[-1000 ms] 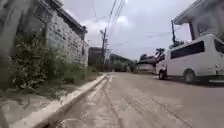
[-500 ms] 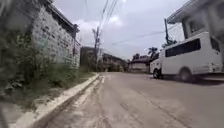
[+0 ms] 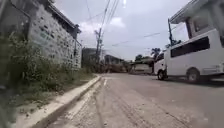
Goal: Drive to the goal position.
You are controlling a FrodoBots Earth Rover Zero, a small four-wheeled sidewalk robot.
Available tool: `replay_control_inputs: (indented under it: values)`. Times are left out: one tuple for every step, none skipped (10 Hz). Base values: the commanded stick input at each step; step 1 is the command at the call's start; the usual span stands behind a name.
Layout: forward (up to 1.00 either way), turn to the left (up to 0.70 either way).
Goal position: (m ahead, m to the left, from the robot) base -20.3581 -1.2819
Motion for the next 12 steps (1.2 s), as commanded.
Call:
replay_control_inputs:
  values:
    - [0.05, 0.0]
    - [0.04, 0.0]
    - [0.0, 0.0]
    - [0.0, 0.0]
    - [0.0, 0.0]
    - [0.0, 0.0]
    - [0.0, 0.0]
    - [0.0, 0.0]
    - [0.0, 0.0]
    - [0.0, 0.0]
    - [0.0, -0.02]
    - [0.0, -0.03]
